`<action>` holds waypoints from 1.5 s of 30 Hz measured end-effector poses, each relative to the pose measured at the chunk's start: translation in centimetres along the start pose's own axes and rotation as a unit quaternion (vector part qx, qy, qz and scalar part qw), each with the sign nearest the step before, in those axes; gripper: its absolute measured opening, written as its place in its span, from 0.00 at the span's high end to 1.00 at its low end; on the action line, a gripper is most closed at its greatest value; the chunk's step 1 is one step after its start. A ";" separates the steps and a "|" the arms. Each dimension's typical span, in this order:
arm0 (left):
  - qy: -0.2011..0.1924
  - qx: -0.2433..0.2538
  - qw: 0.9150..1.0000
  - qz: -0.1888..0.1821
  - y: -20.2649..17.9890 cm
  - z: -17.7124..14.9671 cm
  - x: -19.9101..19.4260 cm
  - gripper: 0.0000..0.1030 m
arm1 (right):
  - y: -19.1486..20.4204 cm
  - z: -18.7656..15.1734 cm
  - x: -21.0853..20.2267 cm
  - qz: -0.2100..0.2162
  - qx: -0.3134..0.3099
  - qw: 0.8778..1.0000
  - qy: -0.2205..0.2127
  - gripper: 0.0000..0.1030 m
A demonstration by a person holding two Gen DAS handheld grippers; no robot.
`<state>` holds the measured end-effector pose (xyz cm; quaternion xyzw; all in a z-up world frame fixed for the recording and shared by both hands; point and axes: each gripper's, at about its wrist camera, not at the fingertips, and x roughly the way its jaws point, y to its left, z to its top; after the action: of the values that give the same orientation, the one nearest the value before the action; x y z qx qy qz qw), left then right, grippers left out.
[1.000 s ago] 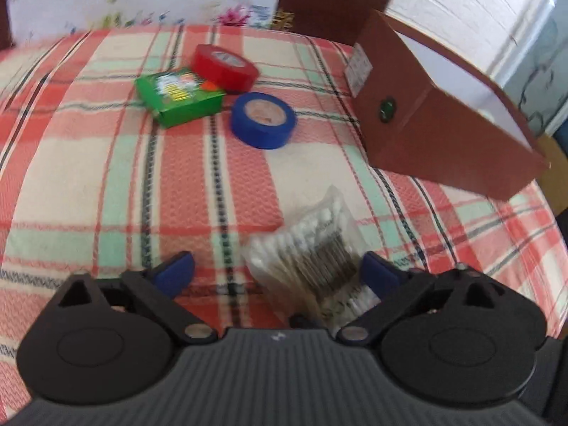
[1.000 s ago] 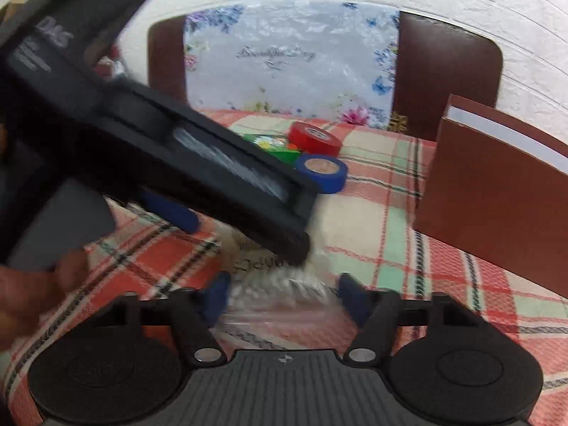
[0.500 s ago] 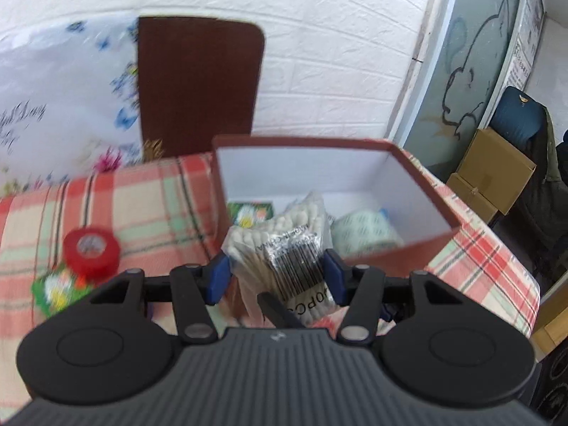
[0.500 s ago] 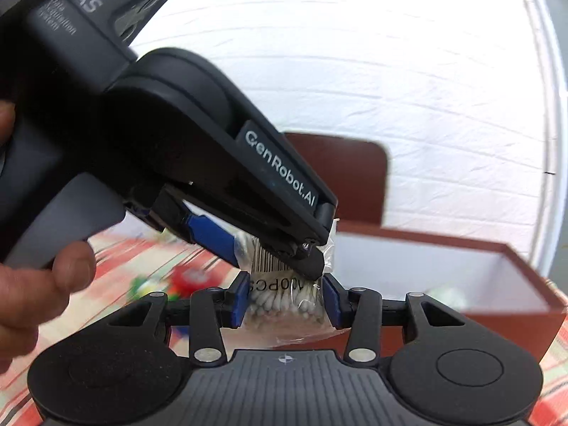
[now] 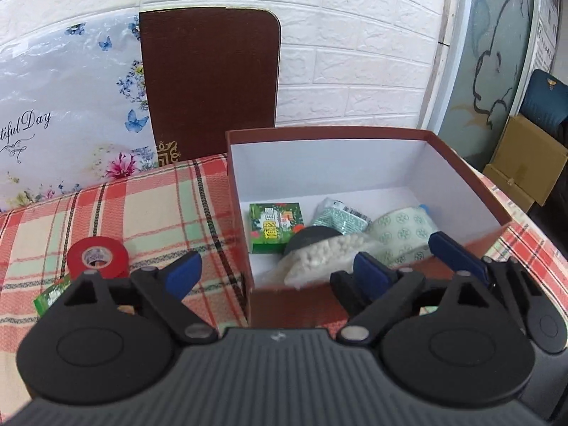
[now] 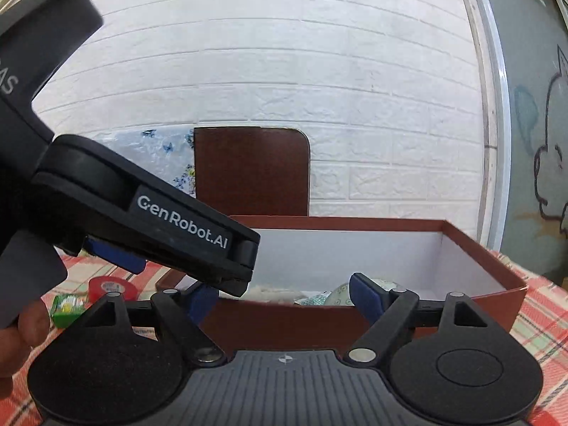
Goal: Organize objects
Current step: 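Grasp the blue tape roll with the right gripper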
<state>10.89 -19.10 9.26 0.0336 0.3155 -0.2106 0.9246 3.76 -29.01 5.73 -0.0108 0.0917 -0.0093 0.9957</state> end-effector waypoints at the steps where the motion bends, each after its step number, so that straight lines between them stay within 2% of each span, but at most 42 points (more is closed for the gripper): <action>1: -0.006 -0.004 1.000 -0.002 0.3 -0.2 -0.5 0.09 | 0.7 0.4 -0.2 0.002 -0.007 1.000 0.003 0.24; 3: -0.014 -0.016 1.000 0.000 0.8 -0.3 -1.3 0.09 | 1.4 0.7 0.1 0.000 -0.022 1.000 0.006 0.24; 7: -0.016 -0.040 0.999 -0.005 2.4 -1.1 -2.6 0.09 | 1.4 0.7 -0.9 0.033 -0.032 0.999 0.008 0.25; 8: -0.017 -0.043 0.999 -0.005 2.7 -1.4 -3.0 0.09 | 1.7 0.4 -2.2 0.039 -0.033 0.999 0.008 0.25; 11: -0.016 -0.046 0.999 0.016 3.9 -2.7 -3.7 0.09 | 3.0 -0.3 -3.7 0.068 -0.025 0.997 0.030 0.25; 16: 0.022 -0.080 0.996 0.040 6.9 -5.4 -3.3 0.09 | 4.7 -2.4 -3.5 0.101 -0.012 0.991 0.088 0.26; 20: 0.052 -0.085 0.992 0.080 8.8 -7.8 -2.6 0.09 | 5.9 -3.8 -3.0 0.124 -0.008 0.983 0.134 0.26; 25: 0.069 -0.101 0.986 0.117 11.4 -9.8 -2.3 0.09 | 7.1 -4.9 -3.1 0.131 -0.024 0.978 0.159 0.25; 37: 0.061 -0.116 0.977 0.169 15.4 -12.1 -2.5 0.09 | 9.4 -5.6 -2.5 0.135 -0.064 0.971 0.187 0.25; 42: 0.044 -0.117 0.975 0.184 16.8 -12.8 -2.4 0.03 | 11.1 -5.3 -0.2 0.149 -0.079 0.967 0.193 0.25; 45: 0.019 -0.105 0.977 0.183 17.3 -13.6 -2.3 0.00 | 11.8 -4.8 2.1 0.156 -0.078 0.965 0.197 0.25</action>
<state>8.59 0.13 -1.39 -0.0031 0.3416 -0.0031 0.9398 5.18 -17.35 0.31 -0.0724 0.2872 0.1510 0.9431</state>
